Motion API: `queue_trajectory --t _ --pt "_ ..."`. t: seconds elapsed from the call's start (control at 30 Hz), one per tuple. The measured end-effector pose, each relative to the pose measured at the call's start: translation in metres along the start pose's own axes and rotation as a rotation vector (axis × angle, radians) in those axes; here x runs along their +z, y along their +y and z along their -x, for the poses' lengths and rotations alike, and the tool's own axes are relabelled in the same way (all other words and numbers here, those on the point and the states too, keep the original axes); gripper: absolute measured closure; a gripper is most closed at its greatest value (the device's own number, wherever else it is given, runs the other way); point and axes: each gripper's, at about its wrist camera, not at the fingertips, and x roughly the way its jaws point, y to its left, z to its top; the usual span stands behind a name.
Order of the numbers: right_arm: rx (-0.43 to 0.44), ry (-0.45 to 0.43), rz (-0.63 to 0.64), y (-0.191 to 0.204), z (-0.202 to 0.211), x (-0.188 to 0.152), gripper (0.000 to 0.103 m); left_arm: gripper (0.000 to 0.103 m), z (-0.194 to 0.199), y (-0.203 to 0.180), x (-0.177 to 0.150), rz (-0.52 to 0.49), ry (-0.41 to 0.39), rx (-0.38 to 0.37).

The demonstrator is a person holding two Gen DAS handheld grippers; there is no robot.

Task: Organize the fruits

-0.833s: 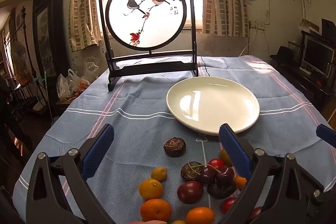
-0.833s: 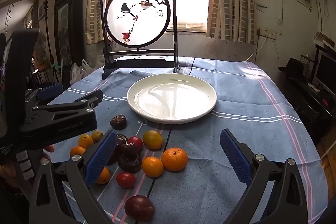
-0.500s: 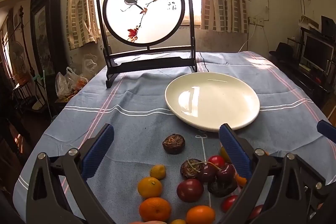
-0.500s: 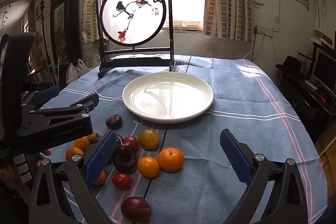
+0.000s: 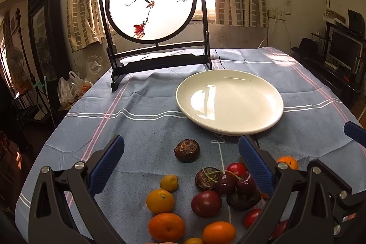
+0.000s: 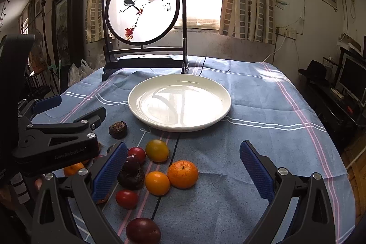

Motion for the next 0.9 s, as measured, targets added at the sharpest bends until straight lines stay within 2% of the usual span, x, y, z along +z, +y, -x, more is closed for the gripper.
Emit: queue_trajectory --t 0.57,0.8,0.9 --pt "0.005 0.023 0.011 0.003 -0.01 0.001 0.004 0.005 -0.009 0.001 0.001 -0.01 0.028 0.004" --pt "0.01 0.035 0.013 0.005 -0.018 0.0 0.004 0.005 -0.006 0.001 -0.001 -0.021 0.002 -0.001" --pt "0.011 0.039 0.006 0.003 -0.021 0.0 0.004 0.005 -0.013 0.002 0.002 -0.008 0.027 -0.016"
